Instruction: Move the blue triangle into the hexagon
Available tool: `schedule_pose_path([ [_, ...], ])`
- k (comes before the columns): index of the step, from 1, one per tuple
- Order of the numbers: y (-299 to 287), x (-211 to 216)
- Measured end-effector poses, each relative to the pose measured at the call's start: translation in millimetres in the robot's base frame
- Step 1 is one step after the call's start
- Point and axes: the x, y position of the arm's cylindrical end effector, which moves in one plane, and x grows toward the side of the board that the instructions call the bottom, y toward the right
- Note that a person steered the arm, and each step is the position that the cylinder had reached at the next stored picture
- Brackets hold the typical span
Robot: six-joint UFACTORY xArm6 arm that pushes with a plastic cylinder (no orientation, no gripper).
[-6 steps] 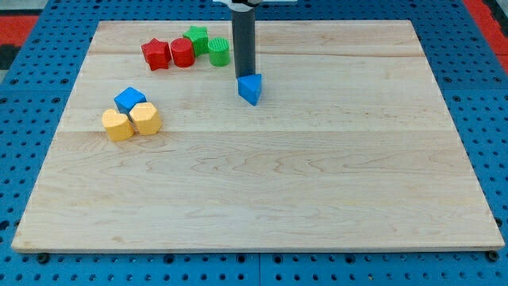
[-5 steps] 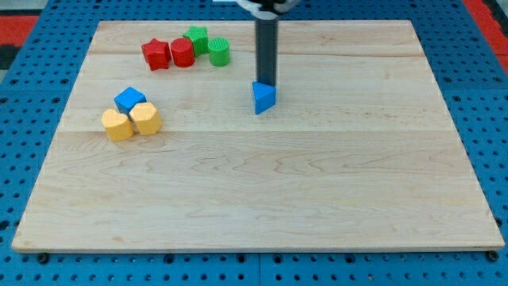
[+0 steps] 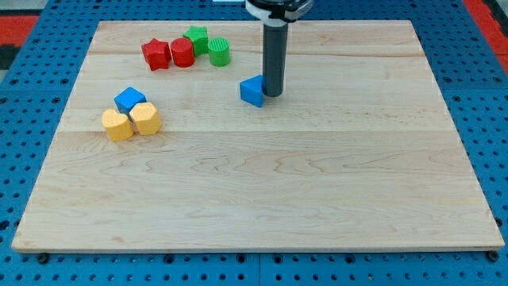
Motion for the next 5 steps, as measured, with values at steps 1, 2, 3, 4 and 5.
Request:
schedule_pose_path([
  [1, -4, -2],
  [2, -10, -24],
  [3, -10, -25],
  [4, -13, -25],
  [5, -50, -31],
])
